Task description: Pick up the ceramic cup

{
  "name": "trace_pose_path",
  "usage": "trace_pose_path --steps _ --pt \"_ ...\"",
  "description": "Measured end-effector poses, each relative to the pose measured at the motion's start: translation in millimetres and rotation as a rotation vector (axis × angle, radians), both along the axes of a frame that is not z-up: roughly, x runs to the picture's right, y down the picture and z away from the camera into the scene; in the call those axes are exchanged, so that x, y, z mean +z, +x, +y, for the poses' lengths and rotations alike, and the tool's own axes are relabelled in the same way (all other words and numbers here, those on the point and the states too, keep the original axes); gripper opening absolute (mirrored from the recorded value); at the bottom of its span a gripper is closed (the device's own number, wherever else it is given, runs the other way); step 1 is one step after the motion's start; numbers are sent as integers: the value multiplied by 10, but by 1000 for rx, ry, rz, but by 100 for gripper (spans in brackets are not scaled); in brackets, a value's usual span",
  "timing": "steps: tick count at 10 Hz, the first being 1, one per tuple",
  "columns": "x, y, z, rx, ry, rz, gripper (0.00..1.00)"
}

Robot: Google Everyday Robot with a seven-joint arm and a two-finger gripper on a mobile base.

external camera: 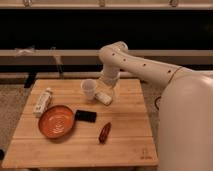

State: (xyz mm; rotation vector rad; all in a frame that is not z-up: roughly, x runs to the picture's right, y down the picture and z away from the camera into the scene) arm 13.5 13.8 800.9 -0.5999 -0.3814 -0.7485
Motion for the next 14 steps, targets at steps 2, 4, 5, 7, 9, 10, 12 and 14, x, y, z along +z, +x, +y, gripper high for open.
trace_pose_path --steps 2,4,5,7,9,10,12,14 --pt "21 -76 -28 -23 7 -30 80" --pt "117 -427 -75 -55 9 -94 80" --pt "161 -543 -74 -69 6 -119 80" --pt "251 -676 -50 -81 -9 -164 80" --pt "342 -772 -41 -86 -12 -184 80" --pt "401 -788 -51 -85 -12 -191 80" --pt "530 -734 -99 -76 -6 -187 80" --pt "654 -722 -73 -80 -10 -178 80"
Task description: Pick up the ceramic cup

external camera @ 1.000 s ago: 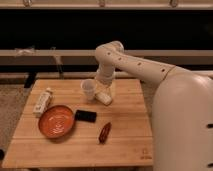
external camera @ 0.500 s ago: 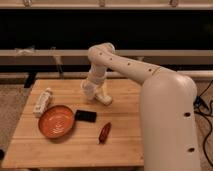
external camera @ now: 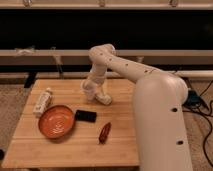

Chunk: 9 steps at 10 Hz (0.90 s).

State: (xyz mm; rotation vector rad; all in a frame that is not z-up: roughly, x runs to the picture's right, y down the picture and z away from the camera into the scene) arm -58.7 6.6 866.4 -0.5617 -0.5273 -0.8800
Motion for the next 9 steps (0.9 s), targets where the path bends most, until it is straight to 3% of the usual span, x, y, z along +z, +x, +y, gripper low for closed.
trace_pose_path --steps 7,9 --pt "232 31 273 -27 -3 39 79" --pt "316 28 298 -30 40 49 62"
